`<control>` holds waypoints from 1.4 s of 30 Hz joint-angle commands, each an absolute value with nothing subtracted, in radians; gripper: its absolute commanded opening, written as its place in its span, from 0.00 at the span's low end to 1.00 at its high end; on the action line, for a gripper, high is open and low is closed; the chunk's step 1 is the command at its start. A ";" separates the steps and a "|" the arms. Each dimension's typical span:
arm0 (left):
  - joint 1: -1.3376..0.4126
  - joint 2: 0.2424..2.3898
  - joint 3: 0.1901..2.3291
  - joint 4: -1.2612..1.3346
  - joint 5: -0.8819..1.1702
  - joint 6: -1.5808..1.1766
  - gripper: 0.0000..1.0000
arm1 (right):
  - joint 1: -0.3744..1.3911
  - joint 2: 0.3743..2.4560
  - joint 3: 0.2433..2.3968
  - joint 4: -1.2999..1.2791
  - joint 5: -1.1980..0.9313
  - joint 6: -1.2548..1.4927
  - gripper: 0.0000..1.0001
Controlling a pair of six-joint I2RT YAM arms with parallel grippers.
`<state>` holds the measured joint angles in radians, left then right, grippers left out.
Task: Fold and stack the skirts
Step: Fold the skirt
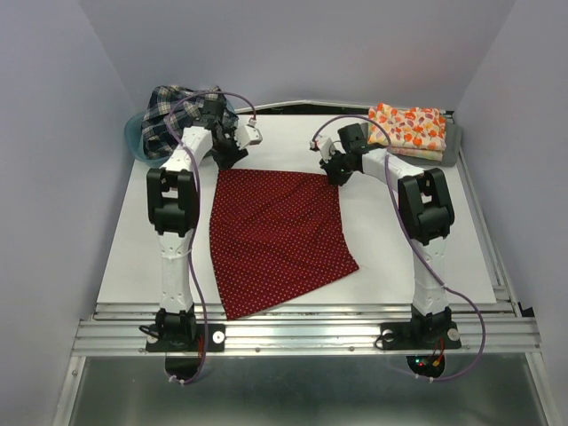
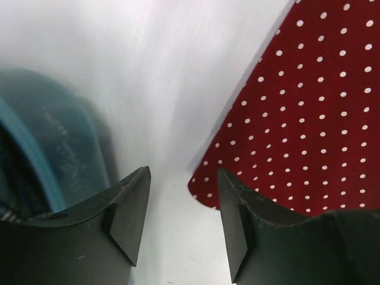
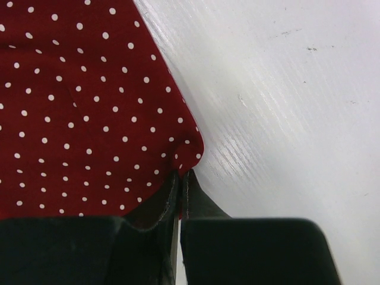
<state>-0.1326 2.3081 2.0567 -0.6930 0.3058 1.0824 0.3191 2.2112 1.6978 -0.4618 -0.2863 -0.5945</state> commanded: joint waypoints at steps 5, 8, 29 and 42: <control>-0.124 2.359 2.097 -0.799 0.344 1.135 0.59 | 0.308 2.200 1.678 -0.453 -0.235 -0.630 0.01; -0.124 2.391 2.098 -0.815 0.328 1.143 0.57 | 0.299 2.198 1.680 -0.454 -0.233 -0.635 0.01; -0.140 2.258 2.186 -0.574 0.233 0.933 0.00 | 0.179 2.083 1.786 -0.442 -0.291 -0.574 0.01; -0.202 1.794 1.719 -0.517 0.180 0.821 0.00 | 0.190 1.784 1.600 -0.537 -0.443 -0.701 0.01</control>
<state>-0.1905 1.9549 1.8915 -0.5442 0.2234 0.8673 0.1909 1.8870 1.6859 -0.4709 -0.3836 -0.6212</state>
